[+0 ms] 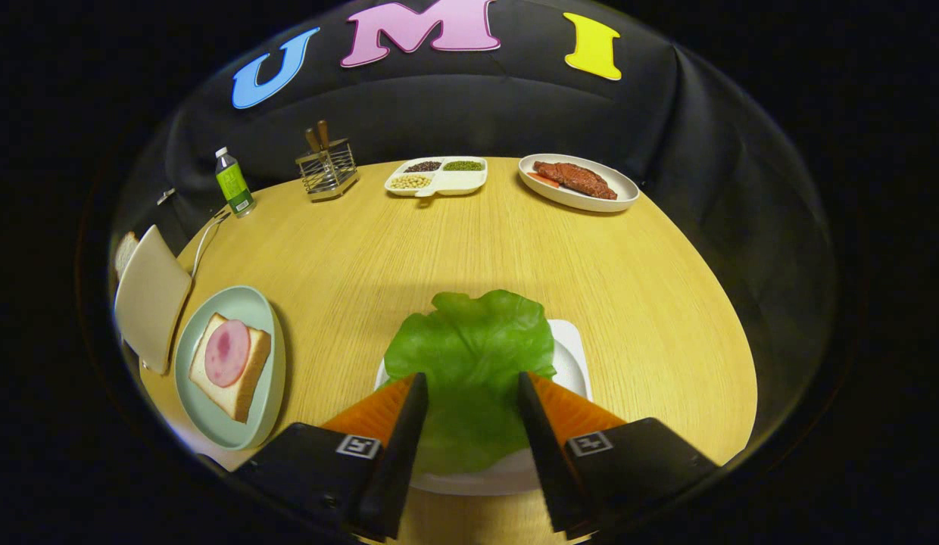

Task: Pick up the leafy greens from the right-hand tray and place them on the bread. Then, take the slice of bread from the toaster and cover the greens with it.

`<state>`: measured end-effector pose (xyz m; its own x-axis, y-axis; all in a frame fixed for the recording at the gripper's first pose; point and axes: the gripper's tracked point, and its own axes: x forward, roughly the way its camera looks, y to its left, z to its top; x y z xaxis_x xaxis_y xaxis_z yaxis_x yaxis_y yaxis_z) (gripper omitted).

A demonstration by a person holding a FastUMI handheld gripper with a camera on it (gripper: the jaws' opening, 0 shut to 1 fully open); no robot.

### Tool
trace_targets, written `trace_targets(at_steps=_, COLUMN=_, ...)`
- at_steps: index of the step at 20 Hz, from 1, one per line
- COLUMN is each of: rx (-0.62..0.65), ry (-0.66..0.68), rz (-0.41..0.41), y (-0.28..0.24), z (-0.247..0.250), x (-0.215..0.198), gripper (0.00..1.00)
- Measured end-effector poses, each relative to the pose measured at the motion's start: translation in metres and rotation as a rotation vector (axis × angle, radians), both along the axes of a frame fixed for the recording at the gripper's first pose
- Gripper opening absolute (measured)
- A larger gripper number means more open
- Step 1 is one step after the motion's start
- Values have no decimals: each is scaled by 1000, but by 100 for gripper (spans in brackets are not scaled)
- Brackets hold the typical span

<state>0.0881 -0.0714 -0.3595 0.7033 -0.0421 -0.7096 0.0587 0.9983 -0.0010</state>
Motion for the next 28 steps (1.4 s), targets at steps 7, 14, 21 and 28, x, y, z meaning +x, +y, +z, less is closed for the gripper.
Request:
trace_targets(at_steps=7, rx=23, ry=21, rz=28, y=6, z=2, x=-1, gripper=14)
trace_targets(at_steps=14, rx=113, ry=63, rz=15, y=3, z=3, x=-1, gripper=5)
trace_targets(at_steps=21, rx=91, ry=-1, rz=17, y=8, z=61, x=-4, gripper=5)
trace_targets(at_steps=28, rx=113, ry=-79, rz=25, y=51, z=134, x=-12, gripper=5)
